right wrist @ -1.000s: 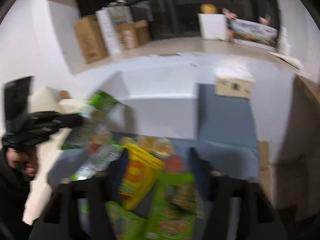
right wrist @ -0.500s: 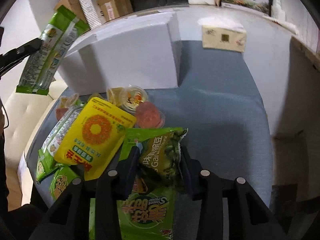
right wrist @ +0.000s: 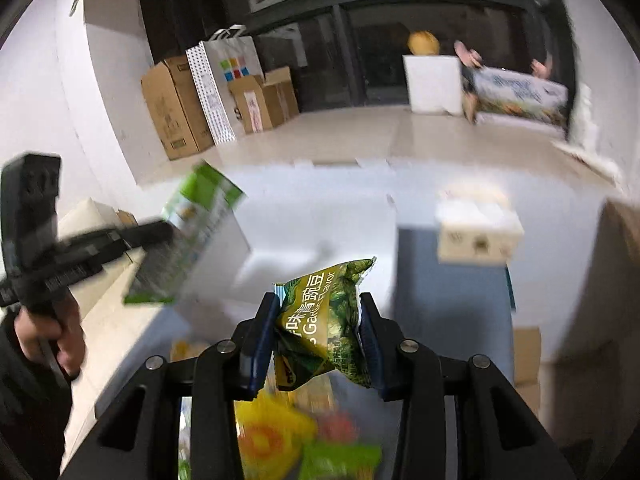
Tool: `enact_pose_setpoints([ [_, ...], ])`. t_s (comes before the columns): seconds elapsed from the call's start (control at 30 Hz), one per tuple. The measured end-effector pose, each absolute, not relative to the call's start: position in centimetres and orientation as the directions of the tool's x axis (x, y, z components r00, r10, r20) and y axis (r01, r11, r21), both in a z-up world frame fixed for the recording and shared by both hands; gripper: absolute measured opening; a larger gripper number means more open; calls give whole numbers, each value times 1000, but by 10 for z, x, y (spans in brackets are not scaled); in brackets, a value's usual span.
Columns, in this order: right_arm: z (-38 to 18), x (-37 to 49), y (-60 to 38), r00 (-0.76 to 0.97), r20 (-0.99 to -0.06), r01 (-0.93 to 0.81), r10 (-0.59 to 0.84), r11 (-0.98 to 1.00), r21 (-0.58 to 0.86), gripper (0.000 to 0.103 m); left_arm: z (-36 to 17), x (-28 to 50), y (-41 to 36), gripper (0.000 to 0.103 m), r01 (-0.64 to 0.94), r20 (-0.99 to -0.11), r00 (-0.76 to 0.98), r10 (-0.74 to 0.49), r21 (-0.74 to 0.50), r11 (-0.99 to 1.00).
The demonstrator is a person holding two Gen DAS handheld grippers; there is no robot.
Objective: Organize snacks
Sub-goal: 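Carry both packets into the white box and open both grippers, then grasp the large green seaweed packet with the right gripper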
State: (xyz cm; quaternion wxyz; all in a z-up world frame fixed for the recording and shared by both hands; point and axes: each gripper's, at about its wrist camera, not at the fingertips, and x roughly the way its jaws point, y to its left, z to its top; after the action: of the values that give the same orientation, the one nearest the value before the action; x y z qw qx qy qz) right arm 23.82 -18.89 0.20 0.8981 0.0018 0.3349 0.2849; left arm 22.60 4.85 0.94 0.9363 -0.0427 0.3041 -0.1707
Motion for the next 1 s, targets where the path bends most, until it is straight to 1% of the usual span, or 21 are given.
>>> enact_pose_setpoints([
  [0.13,6,284,-150,590,-621,-527,516,829,188,43,-1,261,59,11,236,-584,749,-311,-203,950],
  [0.27,-12,315,-127,553,-668,-516,499,834,195,43,-15,278,68,11,197,-609,733,-305,-238,951],
  [0.3,-18,321,-123,541,-679,-511,496,835,203,43,-18,281,71,13,182,-619,727,-296,-241,953],
  [0.33,-24,327,-119,531,-684,-510,501,833,213,44,-21,283,73,15,167,-628,725,-283,-239,957],
  [0.37,-25,328,-120,523,-689,-510,501,832,218,49,-24,286,75,16,152,-642,717,-273,-238,959],
  [0.4,-28,330,-119,520,-699,-502,492,837,216,57,-28,288,78,29,122,-661,708,-249,-232,965],
  [0.43,-32,333,-117,519,-715,-487,467,850,202,80,-31,289,81,50,107,-671,704,-233,-225,969],
  [0.47,-34,333,-118,527,-718,-476,454,858,193,92,-33,289,82,63,101,-676,701,-226,-219,971],
  [0.5,-34,331,-121,543,-711,-465,447,865,189,93,-34,287,83,87,97,-673,707,-218,-213,972],
  [0.53,-33,331,-124,556,-700,-458,448,868,191,93,-34,284,84,100,97,-665,715,-214,-209,973],
  [0.6,-31,330,-131,555,-700,-453,449,869,199,93,-31,278,85,102,102,-645,733,-216,-210,972],
  [0.67,-27,327,-136,557,-697,-448,452,870,207,94,-27,275,85,102,124,-646,724,-240,-221,967],
  [0.7,-25,323,-139,559,-692,-449,457,868,210,95,-25,271,83,103,121,-655,721,-227,-204,972],
  [0.77,-18,313,-145,570,-672,-456,473,862,220,103,-20,264,80,103,121,-658,722,-214,-184,975],
  [0.87,-6,291,-158,590,-633,-465,502,852,242,103,-12,247,79,103,122,-652,729,-209,-177,977],
  [1.0,4,256,-176,617,-608,-450,500,858,248,103,-3,215,84,103,105,-625,750,-216,-210,972],
])
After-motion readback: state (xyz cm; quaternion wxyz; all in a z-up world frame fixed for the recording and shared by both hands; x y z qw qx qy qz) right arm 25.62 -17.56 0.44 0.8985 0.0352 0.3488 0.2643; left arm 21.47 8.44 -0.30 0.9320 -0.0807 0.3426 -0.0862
